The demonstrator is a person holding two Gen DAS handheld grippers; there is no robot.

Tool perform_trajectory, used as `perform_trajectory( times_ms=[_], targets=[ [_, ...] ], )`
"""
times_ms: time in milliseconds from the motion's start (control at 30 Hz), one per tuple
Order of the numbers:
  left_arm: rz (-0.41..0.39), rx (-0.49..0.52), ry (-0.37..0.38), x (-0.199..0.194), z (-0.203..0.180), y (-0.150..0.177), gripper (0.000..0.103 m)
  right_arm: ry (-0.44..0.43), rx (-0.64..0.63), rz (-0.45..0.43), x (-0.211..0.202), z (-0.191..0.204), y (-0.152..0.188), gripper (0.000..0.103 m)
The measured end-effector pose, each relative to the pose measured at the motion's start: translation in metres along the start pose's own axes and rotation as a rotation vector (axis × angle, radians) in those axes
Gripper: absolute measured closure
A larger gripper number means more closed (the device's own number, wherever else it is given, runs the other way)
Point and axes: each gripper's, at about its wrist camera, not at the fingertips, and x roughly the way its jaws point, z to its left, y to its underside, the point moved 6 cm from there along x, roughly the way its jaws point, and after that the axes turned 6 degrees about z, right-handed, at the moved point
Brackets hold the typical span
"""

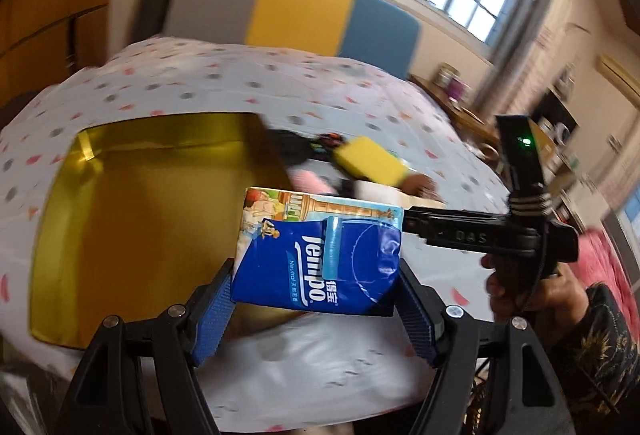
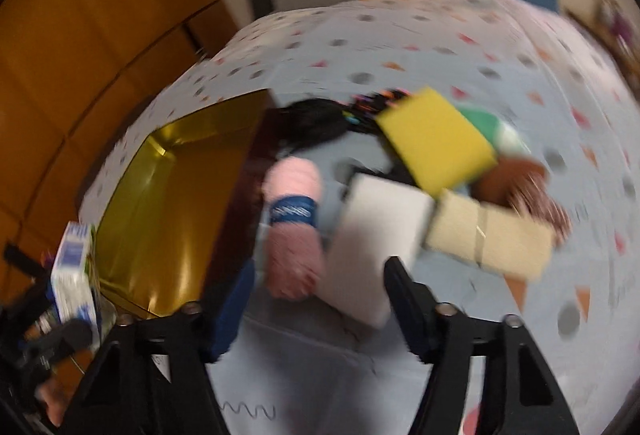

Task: Organize soft objects
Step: 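Carry the tissue pack over the gold tray and release it inside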

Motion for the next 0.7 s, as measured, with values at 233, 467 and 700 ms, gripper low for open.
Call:
perform_trajectory(
  times_ms=[233,467,700],
  targets=[
    [-0.006,-0.118,-0.101,-0.004,0.064,-0.002,0.027,0.049,-0.192,0.123,0.042,0.028,-0.023,0.05],
    [0.048,-0.195,-0.148,0.012,0.1,-0.01,0.027,0.124,-0.278,0.222,0.084,0.032,-0.024,0.063],
    [0.121,-0.261,-0.147,0.046,0.123,-0.042,0.027,0.051,-0.182,0.257,0.093,0.017,-0.018,0.064]
  ],
)
